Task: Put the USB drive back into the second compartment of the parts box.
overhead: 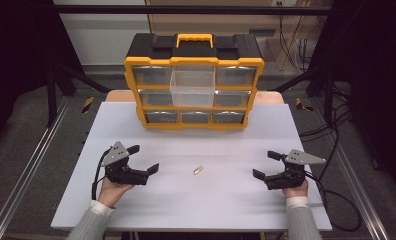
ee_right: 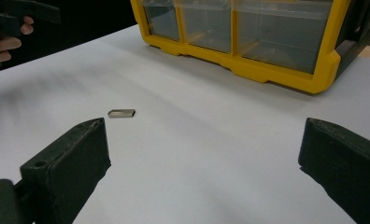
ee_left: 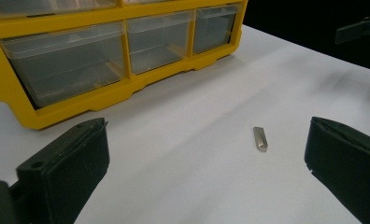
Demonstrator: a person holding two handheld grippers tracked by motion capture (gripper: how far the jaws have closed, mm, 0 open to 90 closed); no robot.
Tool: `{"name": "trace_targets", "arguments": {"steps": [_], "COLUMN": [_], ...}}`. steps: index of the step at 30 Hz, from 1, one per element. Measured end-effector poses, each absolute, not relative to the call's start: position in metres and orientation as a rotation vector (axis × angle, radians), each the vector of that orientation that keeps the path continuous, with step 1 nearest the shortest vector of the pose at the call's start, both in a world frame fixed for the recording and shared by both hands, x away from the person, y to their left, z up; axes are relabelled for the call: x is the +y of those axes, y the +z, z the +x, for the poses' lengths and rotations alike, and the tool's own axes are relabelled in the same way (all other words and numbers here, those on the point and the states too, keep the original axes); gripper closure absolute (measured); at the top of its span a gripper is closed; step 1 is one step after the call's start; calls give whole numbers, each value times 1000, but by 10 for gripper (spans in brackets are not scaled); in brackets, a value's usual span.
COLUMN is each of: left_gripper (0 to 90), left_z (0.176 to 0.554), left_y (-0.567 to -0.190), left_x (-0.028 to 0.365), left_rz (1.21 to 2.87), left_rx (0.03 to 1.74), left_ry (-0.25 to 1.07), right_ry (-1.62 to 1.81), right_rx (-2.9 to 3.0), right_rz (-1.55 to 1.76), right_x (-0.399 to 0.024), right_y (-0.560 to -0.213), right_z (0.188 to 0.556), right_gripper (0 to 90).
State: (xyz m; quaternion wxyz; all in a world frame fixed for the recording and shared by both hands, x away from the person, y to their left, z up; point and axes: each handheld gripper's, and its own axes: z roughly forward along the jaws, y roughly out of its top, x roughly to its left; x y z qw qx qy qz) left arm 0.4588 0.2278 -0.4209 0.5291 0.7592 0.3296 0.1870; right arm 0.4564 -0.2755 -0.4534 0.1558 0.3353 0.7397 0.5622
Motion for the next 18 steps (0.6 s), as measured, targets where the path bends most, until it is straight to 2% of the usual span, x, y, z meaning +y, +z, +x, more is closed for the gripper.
{"name": "trace_targets", "arguments": {"steps": [18], "left_gripper": [0], "left_z": [466], "left_y": [-420], "left_x": [204], "left_rz": [1846], "left_rx": [785], "left_ry": [427], "right_ry": [1607], "right_rx": [2123], "right_rz": [959], "right_x": [-275], "right_y": [-454], "right_z": [457], "right_gripper": [23]}}
